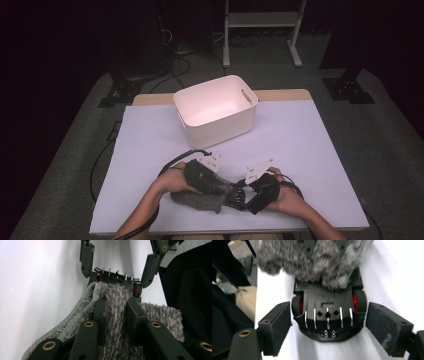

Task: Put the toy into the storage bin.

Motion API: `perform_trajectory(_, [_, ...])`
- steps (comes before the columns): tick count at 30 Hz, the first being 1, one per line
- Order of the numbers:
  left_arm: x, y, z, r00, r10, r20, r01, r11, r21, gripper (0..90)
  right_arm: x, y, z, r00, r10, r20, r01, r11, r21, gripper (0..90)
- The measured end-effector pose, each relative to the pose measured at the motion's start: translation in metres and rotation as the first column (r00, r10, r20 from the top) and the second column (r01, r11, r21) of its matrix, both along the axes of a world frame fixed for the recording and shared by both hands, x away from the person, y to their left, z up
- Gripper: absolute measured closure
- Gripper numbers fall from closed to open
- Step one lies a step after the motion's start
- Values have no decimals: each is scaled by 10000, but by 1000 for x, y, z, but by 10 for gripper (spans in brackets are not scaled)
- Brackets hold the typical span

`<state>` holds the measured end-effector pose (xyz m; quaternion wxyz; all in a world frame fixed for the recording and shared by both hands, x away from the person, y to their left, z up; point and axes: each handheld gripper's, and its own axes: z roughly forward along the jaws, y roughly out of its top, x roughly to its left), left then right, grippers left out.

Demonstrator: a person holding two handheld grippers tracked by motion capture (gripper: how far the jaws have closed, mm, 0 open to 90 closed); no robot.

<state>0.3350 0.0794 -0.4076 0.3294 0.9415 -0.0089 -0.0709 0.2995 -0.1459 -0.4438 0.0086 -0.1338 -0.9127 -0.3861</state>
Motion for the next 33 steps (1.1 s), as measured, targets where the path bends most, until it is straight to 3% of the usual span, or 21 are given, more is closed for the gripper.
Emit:
perform_trajectory(2, [-2,-1,1,10000,-47,71,47,10000,84,729,3,0,2,9991,-157,-385,165,9996,213,189])
perform_trajectory(9, [-3,0,2,9999,-129,75,128,9998,124,728,12,5,3,9971,-181,-734,231,9975,675,194])
perform_trajectory(15, [-2,0,5,9996,-237,134,233,9994,255,727,17,8,-1,9903,-182,-1381,301,9960,843,209])
perform_trajectory(20, [7,7,11,9989,459,133,-457,9989,-130,719,20,7,-5,9807,-92,-1955,299,9942,1032,249])
perform_trajectory(24, [14,10,12,9971,732,188,-733,9973,100,691,16,9,-2,9876,-33,-1567,182,9954,939,256])
perform_trajectory(26, [19,14,13,9954,961,-20,-961,9954,19,664,13,10,-1,9917,-7,-1284,118,9962,863,258])
perform_trajectory(28, [25,18,12,9913,1213,-520,-1225,9923,-193,645,11,10,0,9947,73,-1028,15,9964,852,261])
perform_trajectory(29, [25,18,12,9913,1213,-520,-1225,9923,-193,634,9,10,1,9963,100,-856,-28,9965,832,262])
perform_trajectory(32, [28,18,2,9866,1026,-1267,-1020,9947,115,636,4,12,3,9992,205,-342,-180,9973,716,264])
perform_trajectory(33, [27,18,1,9883,926,-1212,-922,9957,83,649,3,13,4,9995,215,-231,-199,9976,666,264])
